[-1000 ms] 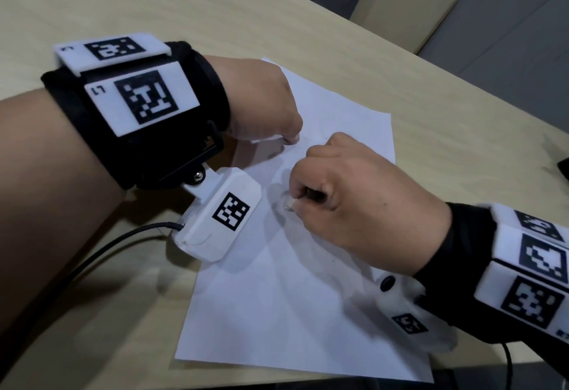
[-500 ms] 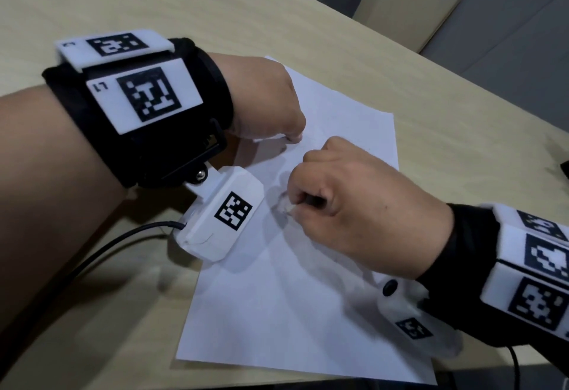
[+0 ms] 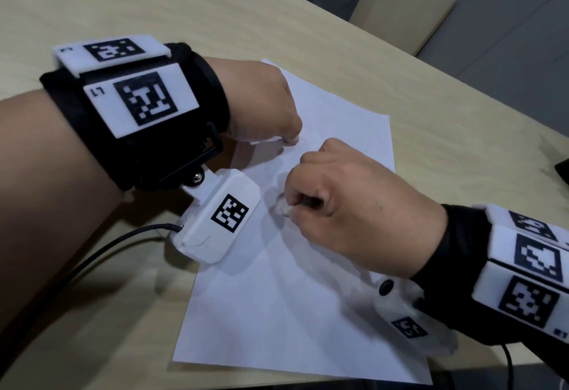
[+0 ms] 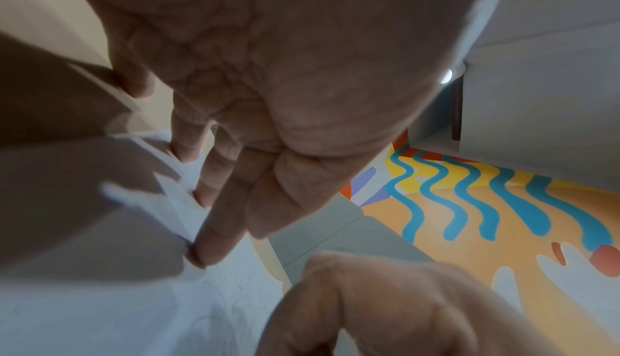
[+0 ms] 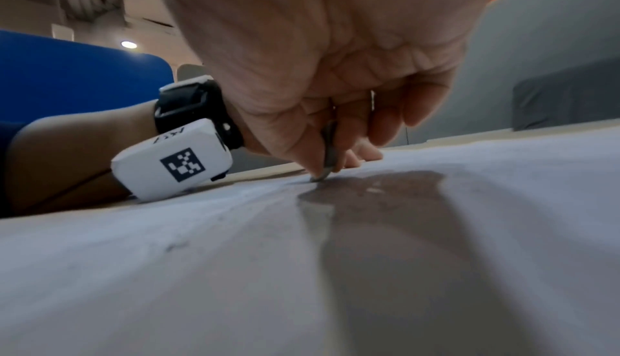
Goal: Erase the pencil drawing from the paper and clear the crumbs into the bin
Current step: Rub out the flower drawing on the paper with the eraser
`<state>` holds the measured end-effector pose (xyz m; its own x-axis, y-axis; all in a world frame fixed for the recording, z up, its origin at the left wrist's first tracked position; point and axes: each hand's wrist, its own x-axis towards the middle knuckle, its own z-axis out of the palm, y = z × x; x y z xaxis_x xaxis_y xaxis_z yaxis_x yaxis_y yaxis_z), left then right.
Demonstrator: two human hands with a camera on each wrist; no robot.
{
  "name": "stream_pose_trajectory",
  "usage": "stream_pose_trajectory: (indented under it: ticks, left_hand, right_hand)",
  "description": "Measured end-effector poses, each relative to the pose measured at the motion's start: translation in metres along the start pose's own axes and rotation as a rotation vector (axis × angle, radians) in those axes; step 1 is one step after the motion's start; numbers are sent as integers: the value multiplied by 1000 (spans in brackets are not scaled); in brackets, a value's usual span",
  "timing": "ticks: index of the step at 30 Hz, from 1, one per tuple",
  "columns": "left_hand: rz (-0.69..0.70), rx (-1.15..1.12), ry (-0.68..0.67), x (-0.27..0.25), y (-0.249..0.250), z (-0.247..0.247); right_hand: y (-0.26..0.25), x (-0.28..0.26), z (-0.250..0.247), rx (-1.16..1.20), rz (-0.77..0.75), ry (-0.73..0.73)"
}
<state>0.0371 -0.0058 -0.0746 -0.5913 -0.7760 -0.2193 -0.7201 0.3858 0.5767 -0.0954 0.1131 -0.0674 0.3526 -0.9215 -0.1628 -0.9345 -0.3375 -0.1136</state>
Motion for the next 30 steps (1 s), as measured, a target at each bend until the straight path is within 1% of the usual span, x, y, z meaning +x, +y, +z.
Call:
stream_pose_trajectory:
  ticks: [4,8,12,16,20,24,28,30]
  left_hand:
    - [5,3,-6,-1,0,0]
    - [11,27,-7,-1,1,-1]
    - [-1,21,-6,-2,0,-1]
    - [8,27,-10,-1,1,-1]
    - [7,26,-9,-2,1,-1]
    - [2,13,-7,-2,1,-1]
    - [11,26,-5,-3,2,-1]
    - [6,21,-5,-4,3,-1]
  right_hand:
    - [13,5,-8,-50,152,45]
    - [7,1,-4,7,92,28]
    - [14,2,-9,-44,174,47]
    - [6,-1,-5,2,110,18]
    - [14,-1,-9,-45,194,47]
    - [7,-4,-5,-7,138,10]
    - [16,-4,-9,-39,206,47]
    - [9,-4,-7,-22,151,42]
